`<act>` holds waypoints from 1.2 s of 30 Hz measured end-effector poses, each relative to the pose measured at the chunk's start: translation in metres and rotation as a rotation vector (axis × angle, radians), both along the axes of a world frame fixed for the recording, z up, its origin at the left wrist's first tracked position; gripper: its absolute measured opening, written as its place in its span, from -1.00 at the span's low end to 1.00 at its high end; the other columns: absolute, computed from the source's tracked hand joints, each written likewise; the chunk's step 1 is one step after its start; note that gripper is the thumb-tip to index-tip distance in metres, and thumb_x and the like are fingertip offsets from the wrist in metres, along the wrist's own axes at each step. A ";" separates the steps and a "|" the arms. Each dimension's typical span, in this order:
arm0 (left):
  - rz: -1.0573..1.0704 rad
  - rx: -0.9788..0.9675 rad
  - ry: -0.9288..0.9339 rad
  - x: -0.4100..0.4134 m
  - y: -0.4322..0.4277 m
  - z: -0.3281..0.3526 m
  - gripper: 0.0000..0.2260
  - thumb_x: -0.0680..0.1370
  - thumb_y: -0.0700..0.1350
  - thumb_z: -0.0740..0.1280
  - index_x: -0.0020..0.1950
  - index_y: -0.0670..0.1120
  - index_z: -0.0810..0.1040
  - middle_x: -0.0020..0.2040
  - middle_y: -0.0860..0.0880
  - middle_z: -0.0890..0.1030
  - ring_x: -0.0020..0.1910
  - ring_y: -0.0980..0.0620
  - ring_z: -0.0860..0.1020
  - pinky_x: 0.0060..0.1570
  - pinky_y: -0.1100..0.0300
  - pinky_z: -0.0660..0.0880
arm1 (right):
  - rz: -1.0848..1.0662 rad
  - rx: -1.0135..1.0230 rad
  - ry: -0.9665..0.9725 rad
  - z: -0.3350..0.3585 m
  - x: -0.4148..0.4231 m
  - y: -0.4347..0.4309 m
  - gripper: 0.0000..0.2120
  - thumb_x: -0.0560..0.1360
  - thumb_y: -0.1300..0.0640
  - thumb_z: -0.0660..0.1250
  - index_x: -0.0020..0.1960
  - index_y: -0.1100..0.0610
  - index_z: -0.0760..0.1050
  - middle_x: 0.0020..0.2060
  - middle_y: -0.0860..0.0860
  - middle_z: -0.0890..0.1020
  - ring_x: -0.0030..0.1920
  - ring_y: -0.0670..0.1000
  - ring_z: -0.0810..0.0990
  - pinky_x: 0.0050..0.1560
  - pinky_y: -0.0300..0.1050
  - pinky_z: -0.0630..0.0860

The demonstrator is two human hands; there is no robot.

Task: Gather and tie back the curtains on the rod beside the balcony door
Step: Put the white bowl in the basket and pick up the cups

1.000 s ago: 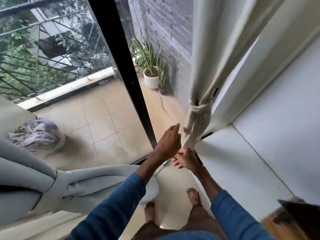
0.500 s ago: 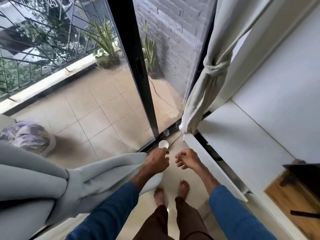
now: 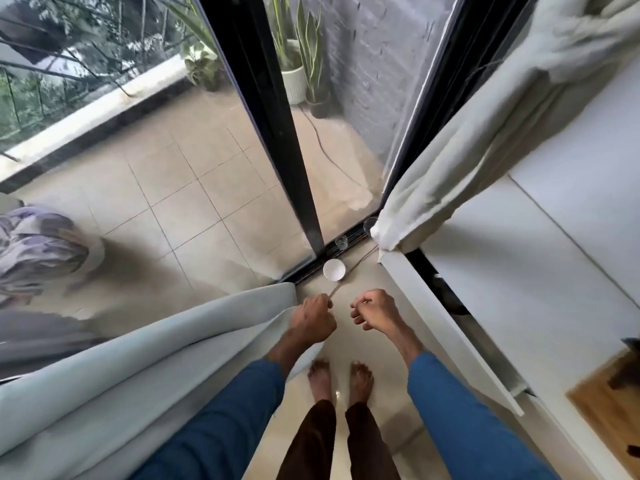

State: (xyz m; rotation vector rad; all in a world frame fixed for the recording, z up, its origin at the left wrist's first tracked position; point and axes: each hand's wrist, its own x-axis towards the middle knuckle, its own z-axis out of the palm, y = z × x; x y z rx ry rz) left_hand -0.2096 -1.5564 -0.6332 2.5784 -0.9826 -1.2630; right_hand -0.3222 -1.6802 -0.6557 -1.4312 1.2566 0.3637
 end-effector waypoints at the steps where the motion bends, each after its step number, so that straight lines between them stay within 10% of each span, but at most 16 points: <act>1: 0.011 0.012 0.003 0.002 -0.001 -0.010 -0.73 0.55 -0.12 0.22 0.23 -0.07 0.49 0.19 -0.07 0.57 0.20 -0.11 0.51 0.07 0.11 0.47 | 0.009 -0.018 0.011 -0.009 0.001 -0.002 -0.82 0.49 0.23 0.26 -0.15 0.13 0.65 -0.33 0.05 0.73 -0.39 -0.04 0.67 -0.40 -0.18 0.58; 21: 0.035 0.047 -0.160 0.055 -0.022 -0.367 -0.75 0.52 -0.16 0.20 0.16 -0.06 0.55 0.19 -0.12 0.59 0.21 -0.17 0.53 0.10 0.04 0.48 | 0.088 -0.236 0.143 -0.381 0.034 -0.017 -0.85 0.43 0.08 0.41 -0.12 0.15 0.68 -0.14 0.04 0.74 -0.06 0.11 0.71 -0.09 -0.19 0.55; 30: -0.017 0.101 -0.228 0.089 -0.039 -0.513 -0.74 0.51 -0.15 0.22 0.15 -0.02 0.59 0.18 -0.09 0.60 0.19 -0.15 0.56 0.02 0.07 0.48 | -0.111 -0.225 0.122 -0.607 0.096 -0.044 -0.22 0.21 -0.48 0.14 -0.12 0.21 0.64 -0.22 0.14 0.72 -0.24 0.17 0.72 -0.17 0.09 0.70; 36: -0.023 0.137 -0.224 0.088 -0.023 -0.560 -0.74 0.50 -0.14 0.21 0.12 -0.02 0.60 0.16 -0.11 0.60 0.17 -0.18 0.57 0.04 0.06 0.49 | -0.064 -0.232 0.182 -0.622 0.127 -0.050 -0.54 0.46 -0.16 0.24 -0.03 0.24 0.64 -0.26 0.11 0.73 -0.23 0.14 0.74 -0.09 0.10 0.70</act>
